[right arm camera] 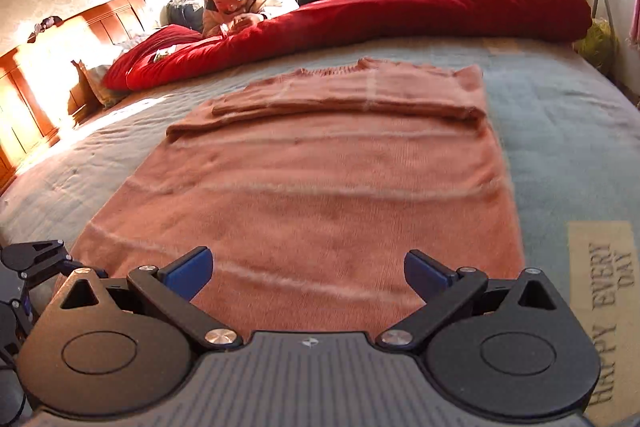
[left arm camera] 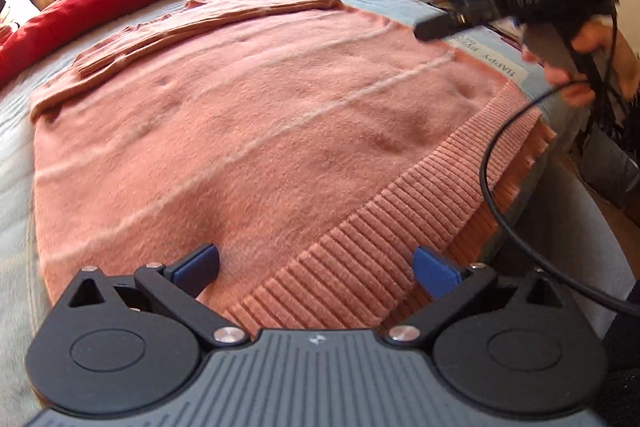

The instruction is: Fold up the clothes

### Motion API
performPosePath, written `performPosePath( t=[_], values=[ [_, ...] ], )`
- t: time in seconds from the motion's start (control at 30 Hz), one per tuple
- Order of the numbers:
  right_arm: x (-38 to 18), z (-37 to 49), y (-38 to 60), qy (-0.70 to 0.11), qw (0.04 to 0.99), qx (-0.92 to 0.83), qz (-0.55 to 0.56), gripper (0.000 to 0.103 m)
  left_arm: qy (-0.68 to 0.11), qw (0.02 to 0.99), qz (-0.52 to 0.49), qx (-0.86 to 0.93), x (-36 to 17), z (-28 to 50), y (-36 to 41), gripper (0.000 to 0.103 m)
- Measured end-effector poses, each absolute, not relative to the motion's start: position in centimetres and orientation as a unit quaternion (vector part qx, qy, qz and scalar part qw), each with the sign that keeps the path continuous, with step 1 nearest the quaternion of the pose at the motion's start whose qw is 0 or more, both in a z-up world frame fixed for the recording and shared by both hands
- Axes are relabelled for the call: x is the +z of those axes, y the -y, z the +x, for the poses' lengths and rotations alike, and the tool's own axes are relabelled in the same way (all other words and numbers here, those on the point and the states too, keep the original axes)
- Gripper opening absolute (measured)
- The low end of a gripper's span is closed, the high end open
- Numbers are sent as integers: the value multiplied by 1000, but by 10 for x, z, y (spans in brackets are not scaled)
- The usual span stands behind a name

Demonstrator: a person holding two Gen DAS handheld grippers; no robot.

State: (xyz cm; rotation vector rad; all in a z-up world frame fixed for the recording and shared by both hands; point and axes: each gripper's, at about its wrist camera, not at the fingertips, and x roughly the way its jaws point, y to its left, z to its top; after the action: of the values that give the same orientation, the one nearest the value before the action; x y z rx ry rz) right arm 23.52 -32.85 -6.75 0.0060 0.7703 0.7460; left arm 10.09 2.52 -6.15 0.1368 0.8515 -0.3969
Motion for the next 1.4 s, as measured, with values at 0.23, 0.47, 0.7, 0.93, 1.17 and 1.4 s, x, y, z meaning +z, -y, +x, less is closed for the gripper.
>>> performPosePath(
  t=[0.23,0.47,0.7,0.93,1.17,1.4],
  values=[
    [-103,187,365,-349,878,324,41,103,-408,895,81,-160,-66,89,-23,102],
    [-109,172,363,-335,890,309,5,103,-399,896,118,-155,-71,82,-16,102],
    [-118,162,353,-308,909,281,-22,103,-381,906,113,-144,-62,74,-16,102],
    [-119,160,351,-301,912,277,-27,103,-355,914,78,-181,-41,97,-5,102],
    [-120,159,352,-298,913,278,-25,103,-384,892,127,-200,-66,88,27,102],
    [-121,158,351,-293,915,275,-24,103,-383,894,97,-213,-56,58,9,102]
  ],
)
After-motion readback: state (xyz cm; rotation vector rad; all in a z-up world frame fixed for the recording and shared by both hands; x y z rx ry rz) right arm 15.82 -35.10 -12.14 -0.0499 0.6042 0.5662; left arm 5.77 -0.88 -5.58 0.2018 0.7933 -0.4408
